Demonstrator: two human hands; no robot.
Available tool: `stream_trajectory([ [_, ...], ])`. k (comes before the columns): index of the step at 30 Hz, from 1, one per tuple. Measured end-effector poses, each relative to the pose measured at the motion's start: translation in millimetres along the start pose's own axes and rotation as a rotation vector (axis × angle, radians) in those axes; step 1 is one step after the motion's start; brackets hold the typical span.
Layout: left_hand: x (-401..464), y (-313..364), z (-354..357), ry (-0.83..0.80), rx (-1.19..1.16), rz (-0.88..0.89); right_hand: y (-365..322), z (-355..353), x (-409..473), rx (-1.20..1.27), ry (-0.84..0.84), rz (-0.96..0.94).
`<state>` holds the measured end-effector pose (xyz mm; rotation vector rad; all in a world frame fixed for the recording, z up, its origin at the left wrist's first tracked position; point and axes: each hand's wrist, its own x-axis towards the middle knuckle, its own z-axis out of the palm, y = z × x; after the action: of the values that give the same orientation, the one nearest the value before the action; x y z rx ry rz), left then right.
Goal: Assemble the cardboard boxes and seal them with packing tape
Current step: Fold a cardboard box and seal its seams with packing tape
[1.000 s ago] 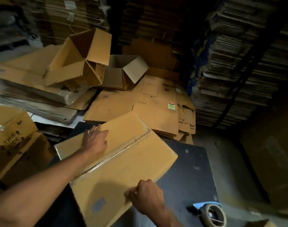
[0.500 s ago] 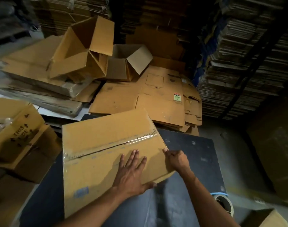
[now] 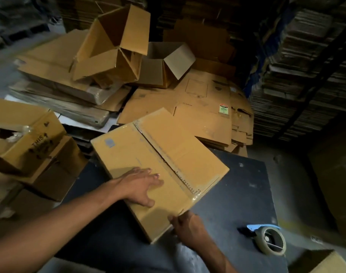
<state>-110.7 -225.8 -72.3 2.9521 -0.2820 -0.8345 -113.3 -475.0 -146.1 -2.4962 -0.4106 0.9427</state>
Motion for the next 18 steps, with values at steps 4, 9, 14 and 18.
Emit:
stream_trajectory([
  [4,-5,32,2,0.237,-0.134,-0.171,-46,-22,-28,0.188,-0.273,-0.05],
  [9,-2,82,73,0.483,-0.232,-0.298,-13,-99,13,0.01,0.339,-0.078],
  [14,13,114,105,0.537,-0.159,-0.212,41,-140,58,0.112,0.302,0.126],
  [18,29,99,111,0.5,-0.027,-0.126,81,-130,52,0.28,0.355,0.109],
])
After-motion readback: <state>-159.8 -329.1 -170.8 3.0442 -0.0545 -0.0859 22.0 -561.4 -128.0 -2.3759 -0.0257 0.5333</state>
